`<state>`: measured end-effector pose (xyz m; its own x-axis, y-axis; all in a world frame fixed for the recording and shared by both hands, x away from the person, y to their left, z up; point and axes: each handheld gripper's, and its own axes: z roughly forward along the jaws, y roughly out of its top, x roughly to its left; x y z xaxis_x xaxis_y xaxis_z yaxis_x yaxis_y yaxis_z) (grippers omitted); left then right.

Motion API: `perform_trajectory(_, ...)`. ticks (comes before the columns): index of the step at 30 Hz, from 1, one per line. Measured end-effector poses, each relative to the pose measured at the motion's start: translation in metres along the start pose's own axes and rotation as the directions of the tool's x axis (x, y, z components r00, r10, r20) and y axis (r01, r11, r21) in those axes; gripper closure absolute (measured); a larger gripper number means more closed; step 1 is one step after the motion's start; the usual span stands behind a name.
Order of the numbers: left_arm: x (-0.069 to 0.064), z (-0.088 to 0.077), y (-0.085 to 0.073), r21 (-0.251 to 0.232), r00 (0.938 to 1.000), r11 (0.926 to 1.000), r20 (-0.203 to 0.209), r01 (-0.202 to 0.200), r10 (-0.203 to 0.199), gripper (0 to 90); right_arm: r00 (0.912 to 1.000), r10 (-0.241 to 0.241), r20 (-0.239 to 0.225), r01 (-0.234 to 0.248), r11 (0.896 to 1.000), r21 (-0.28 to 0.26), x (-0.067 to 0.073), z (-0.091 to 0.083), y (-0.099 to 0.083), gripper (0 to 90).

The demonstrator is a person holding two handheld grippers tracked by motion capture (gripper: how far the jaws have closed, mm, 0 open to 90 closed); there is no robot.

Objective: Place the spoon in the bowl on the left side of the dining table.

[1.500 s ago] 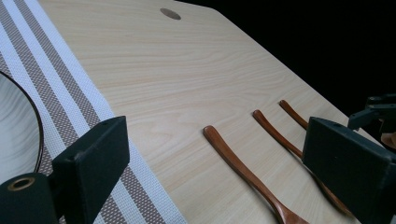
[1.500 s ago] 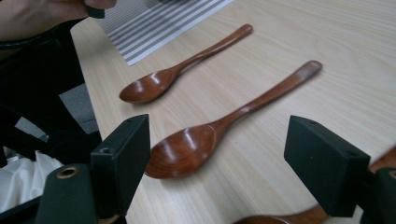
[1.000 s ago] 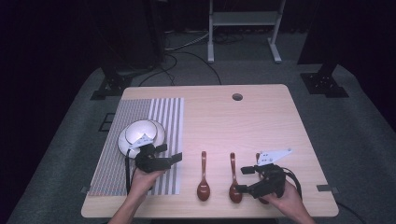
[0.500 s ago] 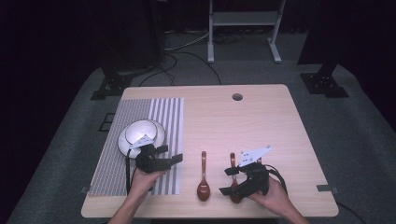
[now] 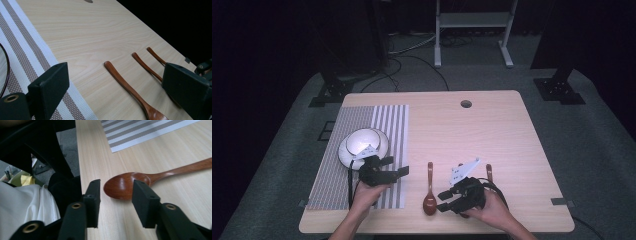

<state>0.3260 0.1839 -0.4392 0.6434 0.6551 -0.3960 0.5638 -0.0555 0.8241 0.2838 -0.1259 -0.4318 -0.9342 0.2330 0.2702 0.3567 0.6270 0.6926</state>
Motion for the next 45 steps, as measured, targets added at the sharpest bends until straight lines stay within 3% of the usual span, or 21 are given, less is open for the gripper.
perform_trajectory(8, 0.002, 0.000, 0.000, 0.004, 1.0000, 1.0000, -0.002, 0.008, -0.008, 6.6, 0.9986, -0.040, -0.034, 0.042, 0.997, 0.068, 0.004, 0.022, 0.011, 72.0)
perform_trajectory(18, 0.002, 0.002, -0.001, 0.014, 1.0000, 0.9999, -0.001, 0.007, -0.007, 6.6, 0.9987, -0.039, -0.032, 0.042, 0.992, 0.121, 0.001, 0.036, 0.008, 76.6)
perform_trajectory(26, 0.002, 0.002, -0.002, 0.007, 1.0000, 0.9999, -0.005, 0.008, -0.008, 6.6, 0.9970, -0.077, 0.001, 0.075, 0.983, 0.166, 0.002, 0.048, 0.005, 77.3)
perform_trajectory(33, 0.000, 0.004, -0.002, 0.012, 0.9999, 0.9999, 0.005, 0.012, -0.012, 6.7, 0.9945, -0.102, 0.025, 0.097, 0.984, 0.147, 0.005, 0.049, 0.001, 75.3)
perform_trajectory(35, 0.000, 0.006, -0.003, 0.010, 0.9985, 0.9994, 0.045, 0.033, -0.033, 6.7, 0.9914, -0.123, 0.044, 0.116, 0.984, 0.136, 0.008, 0.049, -0.001, 75.4)
perform_trajectory(37, -0.001, 0.006, -0.003, 0.012, 0.9982, 0.9994, 0.050, 0.034, -0.034, 6.7, 0.9903, -0.130, 0.050, 0.122, 0.983, 0.134, 0.009, 0.049, -0.002, 75.3)
perform_trajectory(39, -0.003, 0.007, -0.004, 0.018, 0.9984, 0.9996, 0.050, 0.024, -0.025, 6.7, 0.9876, -0.145, 0.059, 0.137, 0.982, 0.132, 0.011, 0.049, -0.002, 75.3)
perform_trajectory(45, -0.003, 0.013, -0.005, 0.037, 0.9962, 0.9980, 0.068, 0.052, -0.054, 6.7, 0.9774, -0.195, 0.082, 0.182, 0.973, 0.141, 0.016, 0.050, -0.003, 75.3)
